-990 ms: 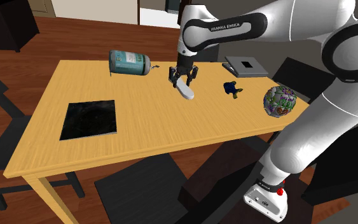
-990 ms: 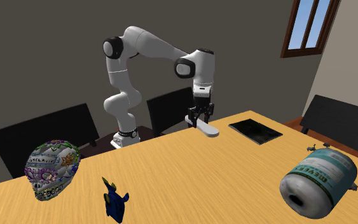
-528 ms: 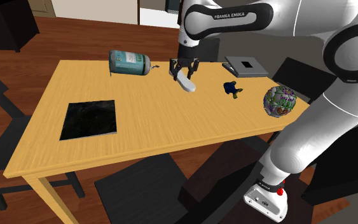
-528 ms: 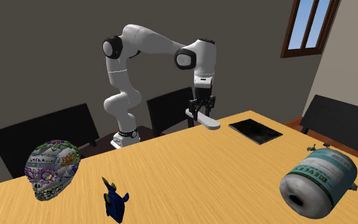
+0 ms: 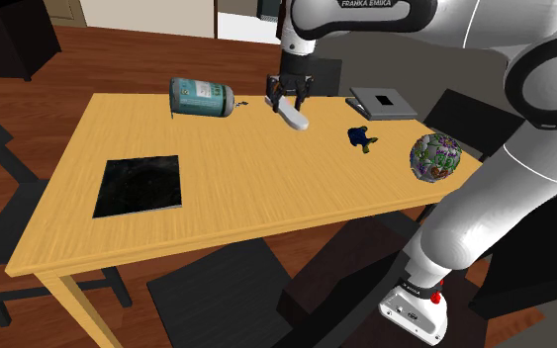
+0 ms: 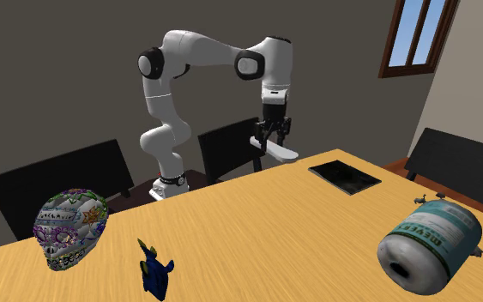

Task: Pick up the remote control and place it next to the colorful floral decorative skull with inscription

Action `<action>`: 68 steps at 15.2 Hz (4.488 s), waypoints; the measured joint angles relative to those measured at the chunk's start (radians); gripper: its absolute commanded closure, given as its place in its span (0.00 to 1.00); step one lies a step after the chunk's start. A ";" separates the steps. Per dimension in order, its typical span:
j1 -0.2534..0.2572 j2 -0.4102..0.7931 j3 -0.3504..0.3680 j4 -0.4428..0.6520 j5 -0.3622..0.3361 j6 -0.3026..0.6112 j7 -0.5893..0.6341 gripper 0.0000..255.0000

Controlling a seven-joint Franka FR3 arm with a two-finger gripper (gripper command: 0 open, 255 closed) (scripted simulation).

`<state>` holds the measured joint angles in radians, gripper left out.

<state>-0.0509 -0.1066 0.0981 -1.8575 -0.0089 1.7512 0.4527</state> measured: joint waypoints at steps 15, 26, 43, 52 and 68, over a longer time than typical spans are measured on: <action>-0.060 -0.312 -0.102 -0.238 -0.012 -0.071 -0.160 1.00; -0.142 -0.594 -0.251 -0.437 -0.108 -0.145 -0.354 1.00; -0.171 -0.705 -0.443 -0.633 -0.281 -0.135 -0.512 1.00; -0.165 -0.708 -0.483 -0.759 -0.319 -0.028 -0.496 1.00; -0.152 -0.713 -0.583 -0.953 -0.417 0.182 -0.466 1.00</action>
<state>-0.2025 -0.8200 -0.4847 -2.8103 -0.4261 1.9336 -0.0133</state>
